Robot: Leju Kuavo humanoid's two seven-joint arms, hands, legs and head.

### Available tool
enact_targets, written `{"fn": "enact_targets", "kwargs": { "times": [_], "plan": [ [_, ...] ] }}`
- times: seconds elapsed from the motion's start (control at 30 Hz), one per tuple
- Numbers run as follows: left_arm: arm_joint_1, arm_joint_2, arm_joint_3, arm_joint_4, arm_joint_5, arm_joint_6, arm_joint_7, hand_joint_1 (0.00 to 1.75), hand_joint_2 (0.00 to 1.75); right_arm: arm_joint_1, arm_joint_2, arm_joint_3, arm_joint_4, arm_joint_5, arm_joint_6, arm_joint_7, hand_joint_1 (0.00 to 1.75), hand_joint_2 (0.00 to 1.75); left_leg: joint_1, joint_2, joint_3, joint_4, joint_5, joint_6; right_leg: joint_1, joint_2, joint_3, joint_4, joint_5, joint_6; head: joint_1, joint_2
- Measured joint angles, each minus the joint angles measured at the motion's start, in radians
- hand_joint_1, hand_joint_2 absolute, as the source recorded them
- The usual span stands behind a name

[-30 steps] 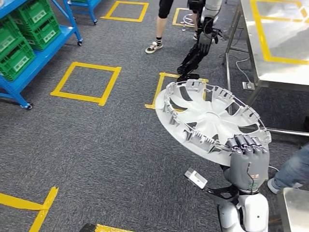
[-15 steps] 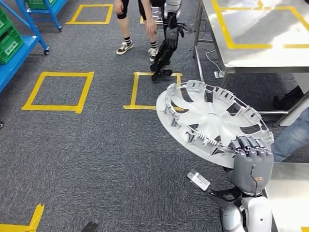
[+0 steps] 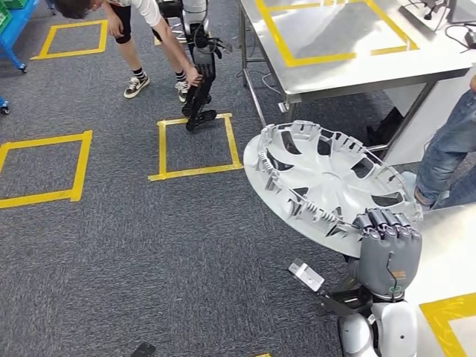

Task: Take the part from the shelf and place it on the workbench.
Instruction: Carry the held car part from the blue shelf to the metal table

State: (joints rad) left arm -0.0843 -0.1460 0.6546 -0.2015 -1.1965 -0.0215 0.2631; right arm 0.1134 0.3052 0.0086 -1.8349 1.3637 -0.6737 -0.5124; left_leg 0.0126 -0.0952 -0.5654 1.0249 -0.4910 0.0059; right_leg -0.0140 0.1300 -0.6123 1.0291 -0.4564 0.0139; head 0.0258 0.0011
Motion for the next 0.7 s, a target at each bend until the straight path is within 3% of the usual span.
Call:
{"fn": "enact_targets", "kwargs": {
  "times": [0.03, 0.07, 0.13, 0.2, 0.27, 0.3, 0.37, 0.4, 0.47, 0.5, 0.57, 0.63, 0.7],
  "plan": [
    [0.000, -0.001, -0.002, 0.000, 0.000, 0.000, -0.002, 0.00, 0.00, 0.000, 0.000, 0.000, 0.000, -0.001, 0.000, 0.000, 1.75, 1.75, -0.001, 0.010, 0.003, -0.007, 0.000, 0.001, -0.004, 0.013, -0.005, -0.002, 0.003, 0.008, -0.001, 0.000],
    [-0.001, -0.002, -0.004, -0.001, -0.001, 0.000, -0.003, 0.00, 0.00, 0.001, 0.000, -0.001, 0.000, -0.001, 0.000, 0.000, 1.75, 1.75, 0.000, 0.023, 0.004, -0.012, 0.003, 0.004, -0.004, 0.008, -0.011, -0.001, 0.004, 0.014, -0.002, 0.000],
    [-0.002, -0.003, -0.006, -0.002, -0.001, 0.001, -0.005, 0.00, 0.00, 0.001, 0.000, -0.001, 0.000, -0.002, 0.000, -0.001, 1.75, 1.75, 0.005, 0.051, 0.009, -0.024, 0.009, 0.012, 0.000, -0.047, -0.037, 0.038, -0.022, 0.024, 0.005, 0.000],
    [0.000, -0.004, -0.007, -0.002, -0.001, 0.001, -0.007, 0.00, 0.00, 0.001, 0.000, -0.001, 0.000, -0.003, 0.000, -0.003, 1.75, 1.75, 0.005, 0.081, 0.011, -0.027, 0.010, 0.016, 0.001, -0.111, -0.094, 0.151, -0.079, 0.031, 0.012, 0.000],
    [0.003, -0.005, -0.007, -0.002, -0.002, 0.002, -0.009, 0.00, 0.00, 0.001, 0.000, 0.000, 0.000, -0.004, 0.000, -0.005, 1.75, 1.75, 0.005, 0.112, 0.012, -0.026, 0.008, 0.016, -0.002, -0.126, -0.145, 0.255, -0.113, 0.038, 0.012, 0.000],
    [0.004, -0.006, -0.007, -0.002, -0.003, 0.003, -0.011, 0.00, 0.00, 0.002, 0.000, -0.001, 0.000, -0.005, 0.000, -0.006, 1.75, 1.75, 0.005, 0.128, 0.013, -0.026, 0.006, 0.014, -0.003, -0.129, -0.147, 0.261, -0.105, 0.041, 0.012, 0.000],
    [0.003, -0.008, -0.008, -0.002, -0.006, 0.007, -0.016, 0.00, 0.00, 0.002, 0.000, -0.001, 0.000, -0.007, 0.000, -0.006, 1.75, 1.75, 0.006, 0.153, 0.018, -0.026, 0.002, 0.008, -0.006, -0.147, -0.089, 0.160, -0.046, 0.042, 0.012, 0.000],
    [0.002, -0.009, -0.009, -0.002, -0.007, 0.010, -0.017, 0.00, 0.00, 0.002, 0.000, -0.001, 0.000, -0.008, 0.000, -0.006, 1.75, 1.75, 0.003, 0.163, 0.022, -0.025, -0.002, 0.003, -0.002, -0.173, -0.049, 0.090, -0.024, 0.041, 0.013, 0.000],
    [0.002, -0.010, -0.009, -0.003, -0.008, 0.014, -0.020, 0.00, 0.00, 0.001, 0.000, -0.001, 0.000, -0.009, 0.000, -0.006, 1.75, 1.75, -0.004, 0.181, 0.028, -0.022, -0.008, -0.008, 0.003, -0.205, 0.002, 0.005, -0.006, 0.029, 0.013, 0.000],
    [0.002, -0.009, -0.010, -0.003, -0.008, 0.015, -0.021, 0.00, 0.00, 0.002, 0.000, 0.000, 0.000, -0.010, 0.000, -0.006, 1.75, 1.75, -0.007, 0.190, 0.030, -0.022, -0.010, -0.012, 0.006, -0.208, 0.006, -0.002, -0.011, 0.020, 0.013, 0.000],
    [0.002, -0.010, -0.010, -0.003, -0.008, 0.015, -0.023, 0.00, 0.00, 0.002, 0.000, -0.001, 0.000, -0.010, 0.000, -0.006, 1.75, 1.75, -0.006, 0.204, 0.035, -0.022, -0.015, -0.021, 0.005, -0.183, 0.004, -0.002, -0.009, 0.004, 0.013, 0.000],
    [-0.001, -0.010, -0.012, -0.004, -0.009, 0.015, -0.026, 0.00, 0.00, 0.002, 0.000, 0.000, 0.000, -0.010, 0.000, -0.004, 1.75, 1.75, -0.001, 0.175, 0.026, 0.012, -0.045, -0.030, 0.003, -0.161, 0.005, -0.004, -0.006, -0.009, 0.011, 0.000],
    [0.000, -0.010, -0.014, -0.004, -0.009, 0.015, -0.027, 0.00, 0.00, 0.001, 0.000, 0.000, 0.000, -0.009, 0.000, -0.003, 1.75, 1.75, 0.001, 0.124, -0.023, 0.127, -0.109, -0.032, 0.004, -0.137, 0.005, -0.005, -0.005, -0.020, 0.007, 0.000]
  ]
}}
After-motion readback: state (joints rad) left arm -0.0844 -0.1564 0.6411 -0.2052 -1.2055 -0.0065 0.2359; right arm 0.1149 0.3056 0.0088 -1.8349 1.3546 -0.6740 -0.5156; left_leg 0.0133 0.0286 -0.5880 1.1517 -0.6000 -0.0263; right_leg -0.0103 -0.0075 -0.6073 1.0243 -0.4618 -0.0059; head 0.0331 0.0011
